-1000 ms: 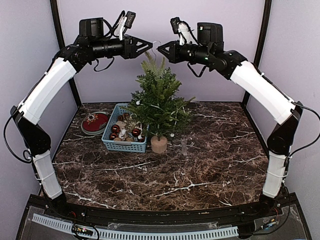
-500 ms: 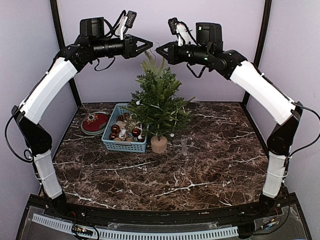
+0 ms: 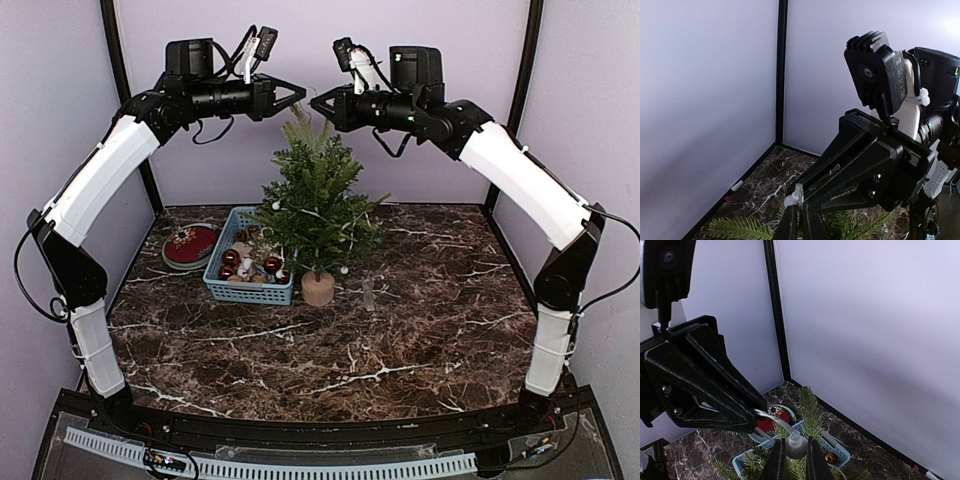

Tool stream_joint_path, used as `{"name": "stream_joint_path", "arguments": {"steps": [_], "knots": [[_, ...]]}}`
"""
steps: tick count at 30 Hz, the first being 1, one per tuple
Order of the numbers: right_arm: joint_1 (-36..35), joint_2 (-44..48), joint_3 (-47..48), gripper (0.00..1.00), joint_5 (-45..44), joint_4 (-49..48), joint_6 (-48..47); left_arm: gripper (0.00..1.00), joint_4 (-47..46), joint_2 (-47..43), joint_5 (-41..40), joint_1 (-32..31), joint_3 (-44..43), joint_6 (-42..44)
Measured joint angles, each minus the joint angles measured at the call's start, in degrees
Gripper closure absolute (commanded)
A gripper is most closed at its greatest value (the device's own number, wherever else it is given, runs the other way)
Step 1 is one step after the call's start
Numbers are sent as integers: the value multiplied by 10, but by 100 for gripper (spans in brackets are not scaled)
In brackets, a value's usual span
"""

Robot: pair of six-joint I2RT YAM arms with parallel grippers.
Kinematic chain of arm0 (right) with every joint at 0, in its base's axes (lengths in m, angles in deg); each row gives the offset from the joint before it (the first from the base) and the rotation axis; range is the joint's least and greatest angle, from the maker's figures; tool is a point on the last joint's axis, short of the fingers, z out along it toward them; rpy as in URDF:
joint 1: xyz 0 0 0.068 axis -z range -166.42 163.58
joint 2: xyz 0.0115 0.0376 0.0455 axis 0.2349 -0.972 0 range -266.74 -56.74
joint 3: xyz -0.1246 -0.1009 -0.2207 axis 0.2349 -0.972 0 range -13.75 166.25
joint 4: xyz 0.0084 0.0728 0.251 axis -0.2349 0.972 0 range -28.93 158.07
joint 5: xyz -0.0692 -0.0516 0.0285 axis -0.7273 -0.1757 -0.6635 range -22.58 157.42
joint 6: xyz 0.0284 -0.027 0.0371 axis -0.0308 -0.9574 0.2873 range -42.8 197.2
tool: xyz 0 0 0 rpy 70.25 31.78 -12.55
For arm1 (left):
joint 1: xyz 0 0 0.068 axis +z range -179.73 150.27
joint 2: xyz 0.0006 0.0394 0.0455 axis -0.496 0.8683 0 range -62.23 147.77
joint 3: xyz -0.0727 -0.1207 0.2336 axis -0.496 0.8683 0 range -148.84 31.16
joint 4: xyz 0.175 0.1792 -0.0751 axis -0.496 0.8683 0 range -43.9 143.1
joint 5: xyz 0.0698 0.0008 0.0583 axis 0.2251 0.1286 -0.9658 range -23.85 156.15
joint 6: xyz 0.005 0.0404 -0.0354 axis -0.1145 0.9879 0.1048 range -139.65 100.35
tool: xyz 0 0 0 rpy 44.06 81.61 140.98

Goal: Decorate the small christmas tree
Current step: Wrap the light string in the gap of the branches.

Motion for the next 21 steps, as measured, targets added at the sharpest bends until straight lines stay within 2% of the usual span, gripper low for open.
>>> {"name": "stream_joint_path", "arguments": {"steps": [3,7,12,13,14,17,21], "knots": [[0,0,0,100,0,0,0,100,0,1,1,0,0,1],[0,0,-1,82,-10,-2,0,100,-9,2,1,0,0,-2],[-1,7,-28,47,-23,-20,4,100,-42,9,-5,0,0,-16],[-1,10,-37,31,-26,-23,4,100,-49,10,-10,0,0,-19],[-2,13,-45,20,-30,-25,6,100,-57,12,-15,0,0,-23],[-3,26,-68,3,-42,-29,10,100,-79,17,-30,0,0,-30],[-3,50,-97,1,-54,-40,19,100,-105,26,-45,0,0,-38]]}}
